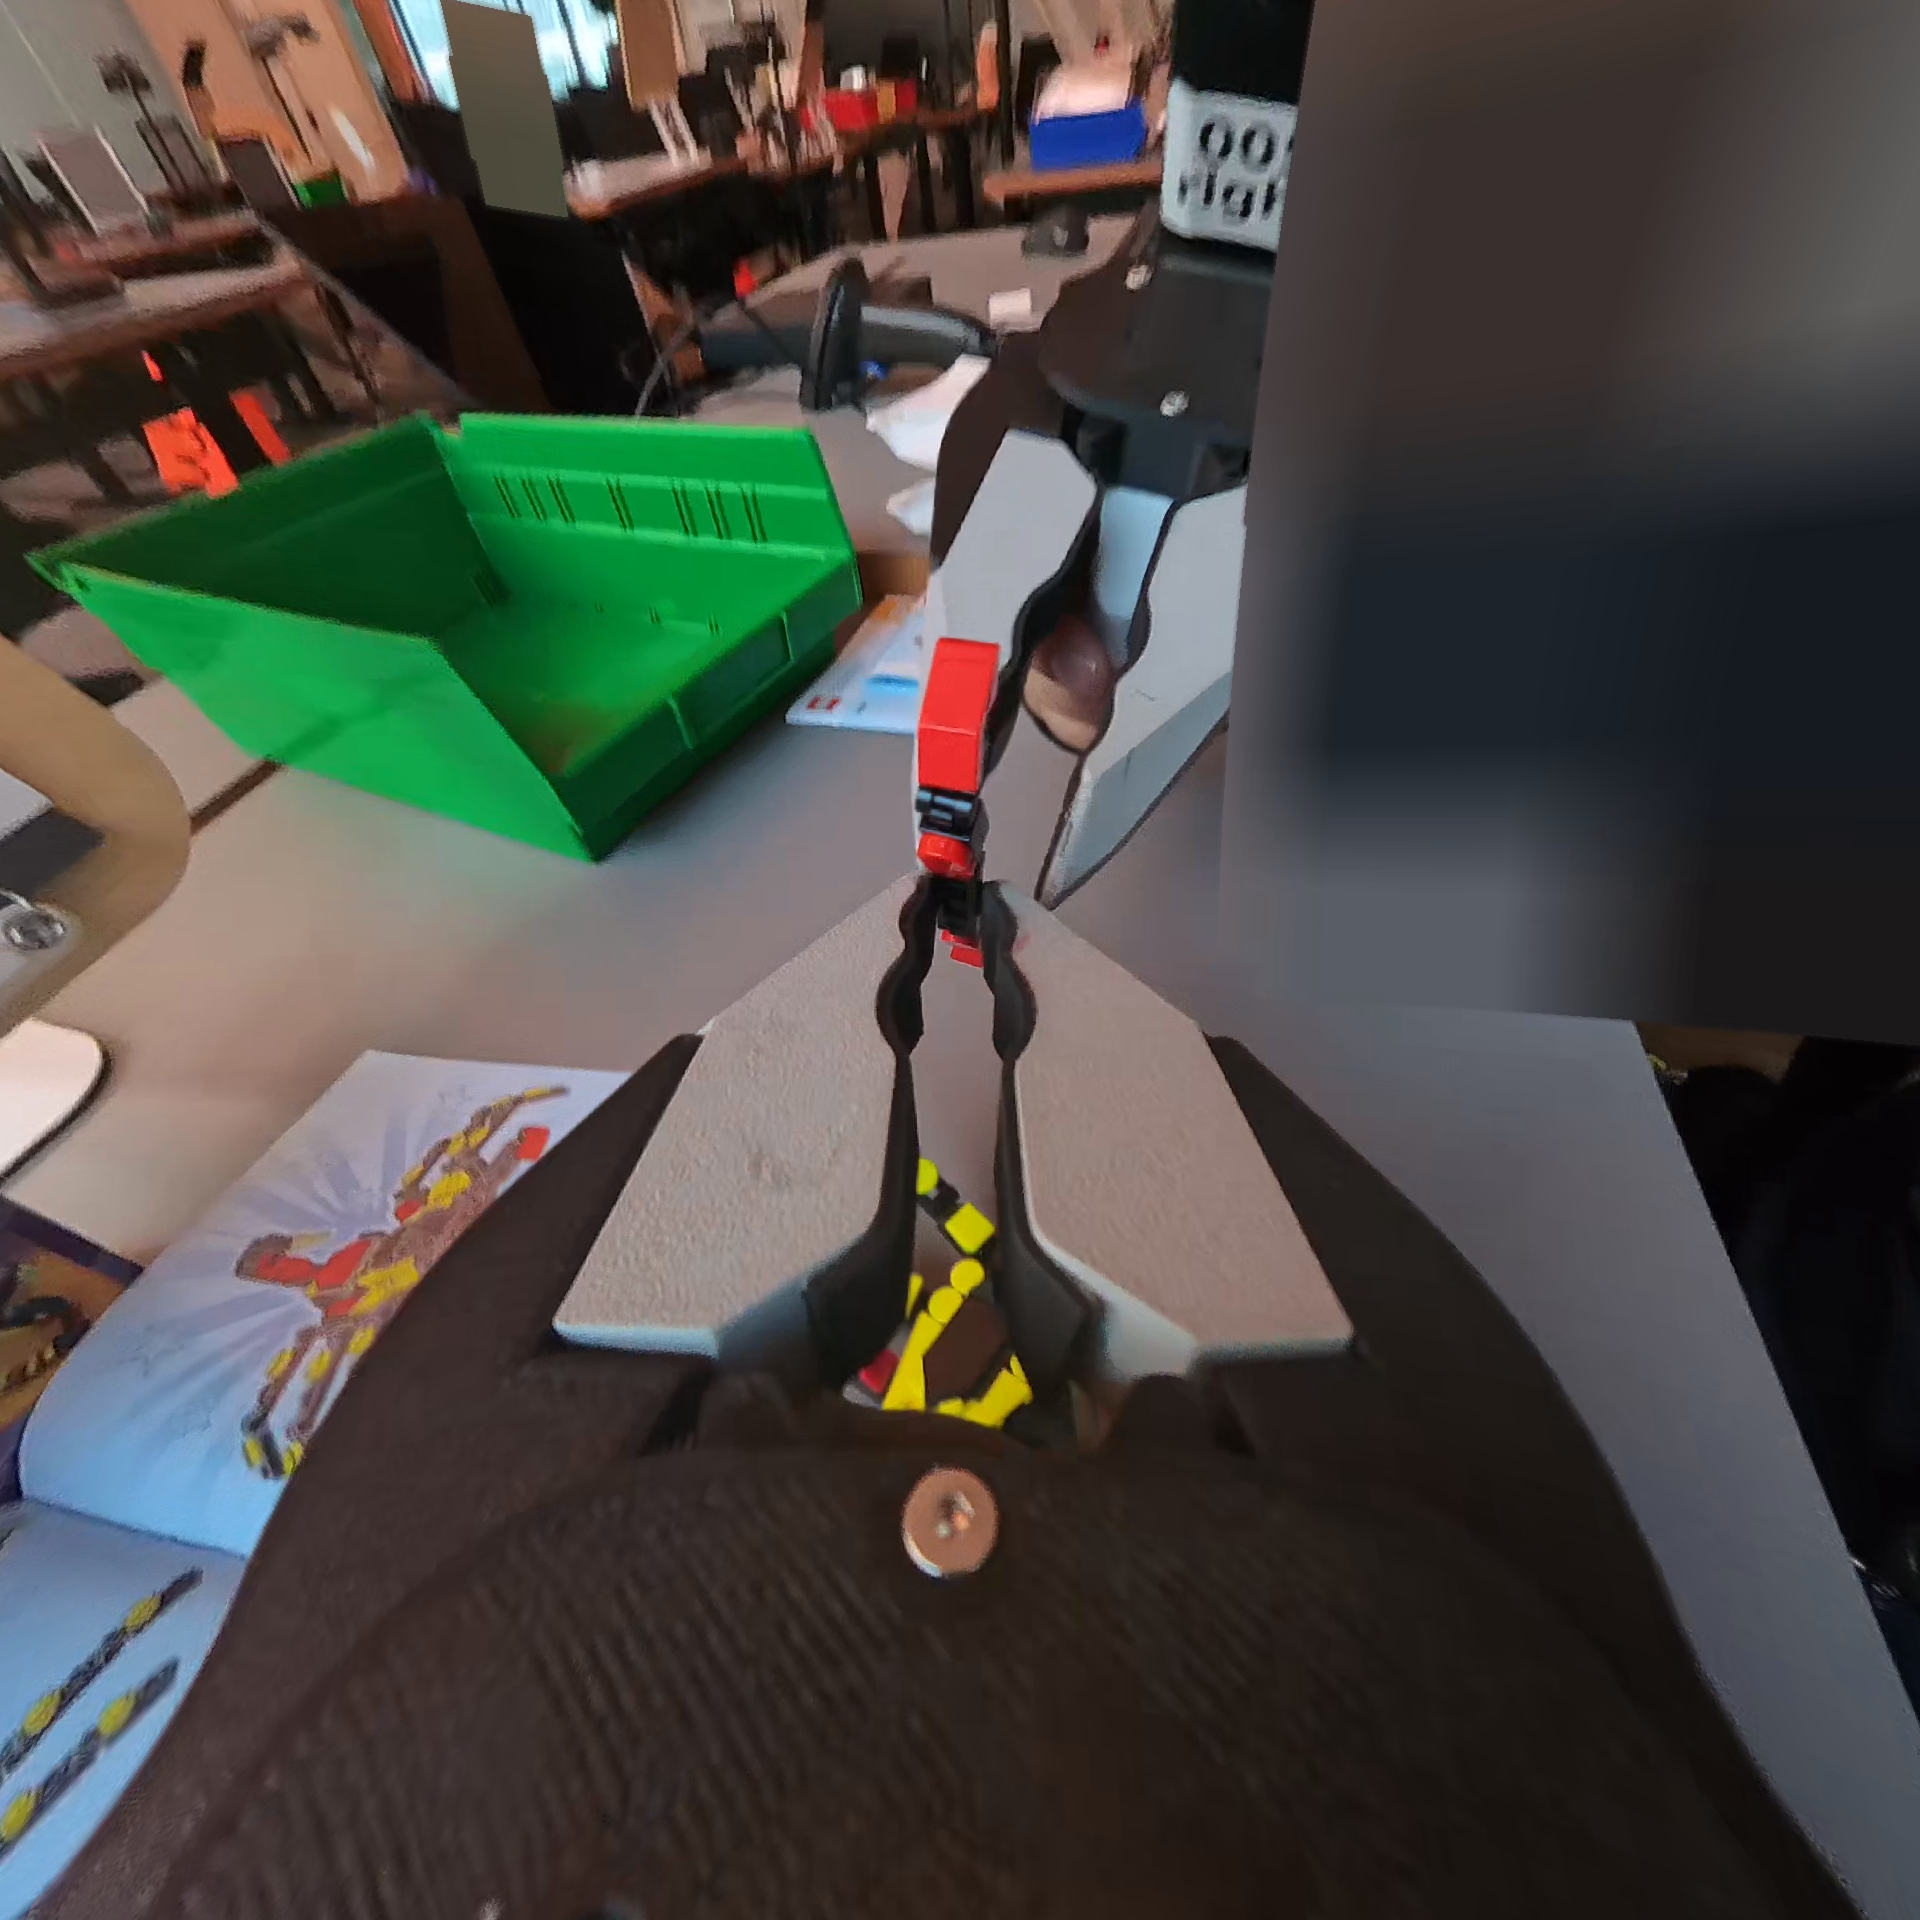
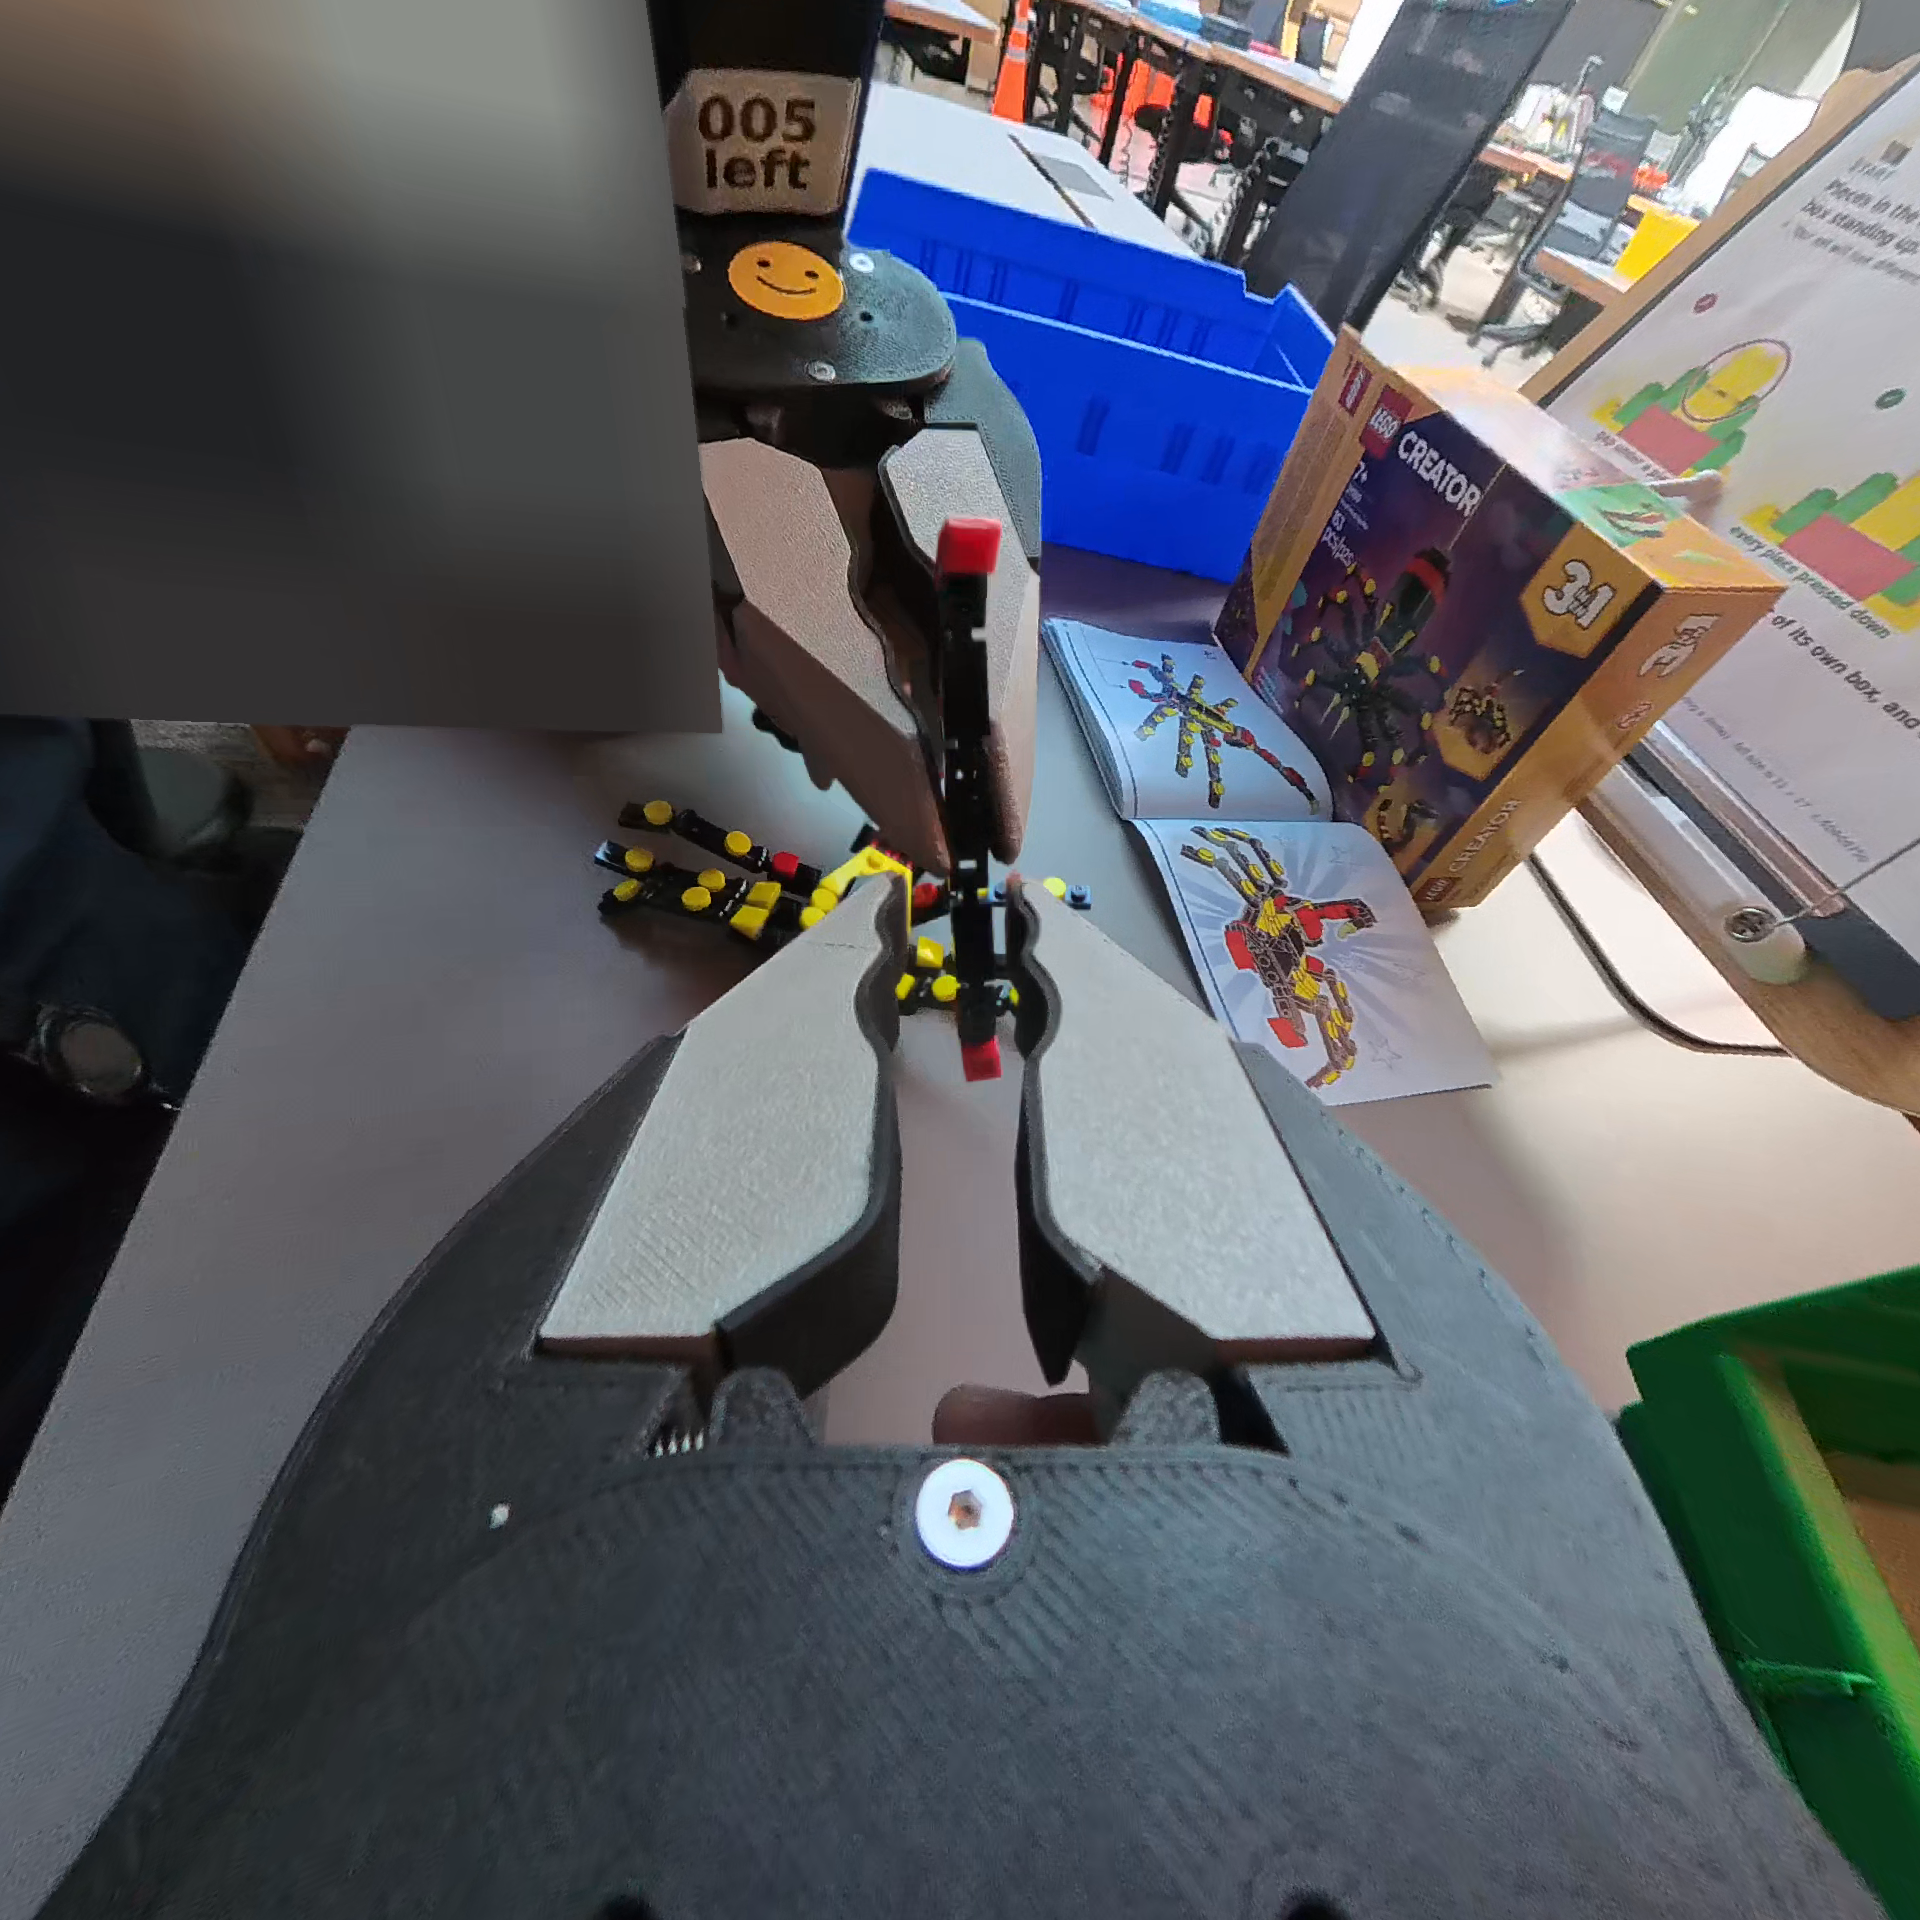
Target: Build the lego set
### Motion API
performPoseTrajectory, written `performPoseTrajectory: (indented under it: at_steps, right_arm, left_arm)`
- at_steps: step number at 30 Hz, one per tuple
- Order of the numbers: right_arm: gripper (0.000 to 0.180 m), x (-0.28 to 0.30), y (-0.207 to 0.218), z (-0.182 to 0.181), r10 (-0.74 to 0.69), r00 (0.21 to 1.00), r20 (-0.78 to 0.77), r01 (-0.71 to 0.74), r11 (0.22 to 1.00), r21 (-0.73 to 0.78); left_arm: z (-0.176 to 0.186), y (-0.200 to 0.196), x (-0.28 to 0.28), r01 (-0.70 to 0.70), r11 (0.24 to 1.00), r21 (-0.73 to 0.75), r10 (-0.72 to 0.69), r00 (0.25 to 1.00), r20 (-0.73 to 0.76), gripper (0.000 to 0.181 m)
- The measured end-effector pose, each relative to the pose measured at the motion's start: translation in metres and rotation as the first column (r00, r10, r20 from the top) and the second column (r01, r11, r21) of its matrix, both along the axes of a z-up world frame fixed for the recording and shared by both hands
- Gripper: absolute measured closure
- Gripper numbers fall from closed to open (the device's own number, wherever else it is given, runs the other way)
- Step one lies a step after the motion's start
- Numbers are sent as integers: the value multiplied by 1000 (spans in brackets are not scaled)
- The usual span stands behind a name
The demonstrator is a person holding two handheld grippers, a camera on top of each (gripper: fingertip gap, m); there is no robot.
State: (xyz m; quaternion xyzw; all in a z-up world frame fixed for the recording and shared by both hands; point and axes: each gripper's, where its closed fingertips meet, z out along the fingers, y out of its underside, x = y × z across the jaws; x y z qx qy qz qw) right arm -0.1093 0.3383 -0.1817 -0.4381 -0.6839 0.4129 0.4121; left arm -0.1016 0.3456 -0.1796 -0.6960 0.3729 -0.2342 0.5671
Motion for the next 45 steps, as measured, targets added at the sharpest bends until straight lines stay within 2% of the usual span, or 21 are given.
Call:
performPoseTrajectory:
  at_steps: [5,9,11,13,16,18,21,22,25,33,40,45]
  right_arm:
    - [172,-1,-5,4,6,1000,-22,-5,999,53]
    - [175,0,-6,5,-5,999,-43,12,989,149]
    - [175,2,-1,1,-23,1000,-21,26,985,172]
    - [175,3,1,-1,-27,999,-20,31,978,205]
    - [176,5,3,-3,-35,999,-19,39,956,290]
    - [175,5,6,-11,-54,998,11,47,936,350]
    - [175,6,9,-20,-71,996,44,48,914,402]
    - [175,6,9,-21,-71,996,50,44,914,403]
    - [174,7,10,-22,-73,995,62,43,918,393]
    - [167,-2,3,-27,-63,996,61,35,925,378]
    - [175,-1,-3,-19,-30,999,35,18,948,318]
    - [175,-2,-4,-22,-29,999,40,15,945,327]
  left_arm:
    - [16,-12,8,74,986,148,-80,996,37,176]
    - [15,-11,8,67,991,117,-72,997,39,174]
    - [15,-8,4,42,991,131,-46,999,27,165]
    - [17,-10,4,57,989,137,-62,998,33,173]
    - [16,-13,7,83,988,130,-87,996,29,175]
    - [16,-13,7,78,987,138,-82,996,26,161]
    - [15,-16,7,94,986,138,-97,995,16,162]
    - [14,-16,7,101,985,138,-103,995,6,171]
    - [9,-11,3,67,988,138,-61,997,-46,175]
    - [5,-14,6,92,986,137,-82,994,-74,176]
    - [3,-16,6,106,982,158,-91,991,-102,176]
    - [1,-17,5,114,979,168,-93,987,-132,176]
